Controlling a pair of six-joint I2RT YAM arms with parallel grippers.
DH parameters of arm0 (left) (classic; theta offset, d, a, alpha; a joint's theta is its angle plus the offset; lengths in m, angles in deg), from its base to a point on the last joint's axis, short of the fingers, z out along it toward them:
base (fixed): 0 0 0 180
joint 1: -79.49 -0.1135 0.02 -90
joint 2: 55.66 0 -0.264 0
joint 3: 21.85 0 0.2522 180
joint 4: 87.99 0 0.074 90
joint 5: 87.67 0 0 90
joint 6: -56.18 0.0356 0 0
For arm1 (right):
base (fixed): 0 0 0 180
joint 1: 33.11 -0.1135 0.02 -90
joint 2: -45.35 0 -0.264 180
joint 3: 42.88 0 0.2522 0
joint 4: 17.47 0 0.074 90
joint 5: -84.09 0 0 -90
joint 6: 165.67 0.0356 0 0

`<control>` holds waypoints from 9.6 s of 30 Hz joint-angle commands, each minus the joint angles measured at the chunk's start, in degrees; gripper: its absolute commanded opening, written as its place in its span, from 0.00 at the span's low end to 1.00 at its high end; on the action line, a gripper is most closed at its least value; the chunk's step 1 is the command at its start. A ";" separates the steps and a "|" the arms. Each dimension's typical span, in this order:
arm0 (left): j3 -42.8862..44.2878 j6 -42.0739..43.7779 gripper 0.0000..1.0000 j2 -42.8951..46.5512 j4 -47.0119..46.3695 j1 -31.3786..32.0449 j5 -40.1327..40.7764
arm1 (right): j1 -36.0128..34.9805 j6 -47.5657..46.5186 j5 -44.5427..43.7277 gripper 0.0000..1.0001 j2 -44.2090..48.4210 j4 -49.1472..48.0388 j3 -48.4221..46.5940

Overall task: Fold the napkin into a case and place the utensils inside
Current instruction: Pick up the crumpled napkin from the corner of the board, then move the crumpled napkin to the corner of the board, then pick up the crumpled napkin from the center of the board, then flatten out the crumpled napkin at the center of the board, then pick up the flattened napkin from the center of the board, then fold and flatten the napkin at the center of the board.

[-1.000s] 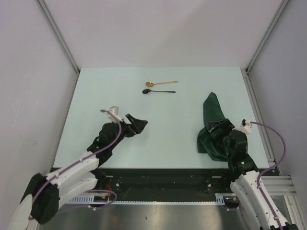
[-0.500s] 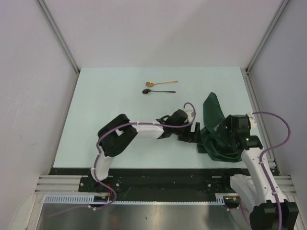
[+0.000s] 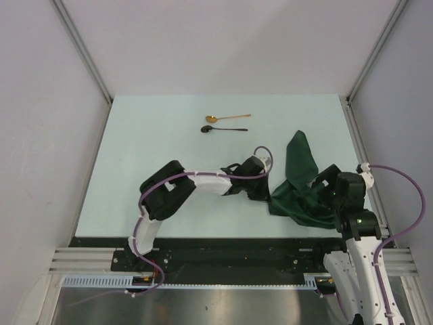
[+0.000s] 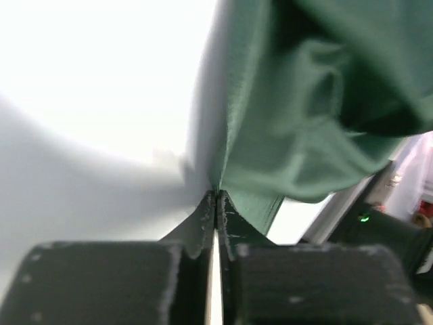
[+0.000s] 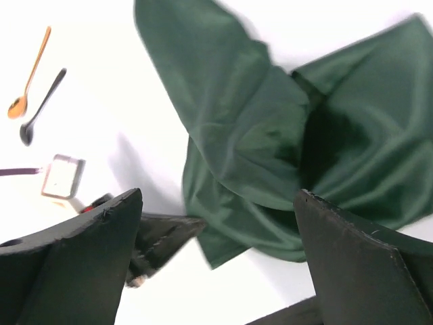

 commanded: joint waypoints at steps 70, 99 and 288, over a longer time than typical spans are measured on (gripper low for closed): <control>-8.21 16.02 0.00 69.74 19.89 -34.96 -24.11 | -8.26 -34.20 4.37 0.00 -31.51 -13.95 -52.61; -27.28 1.42 0.00 62.19 24.33 -13.33 21.13 | -13.94 -33.59 20.98 0.00 -71.11 -33.71 -71.85; 5.16 10.99 0.00 22.87 31.61 -44.89 11.18 | 1.34 -24.18 35.48 0.00 -63.08 -23.89 -37.85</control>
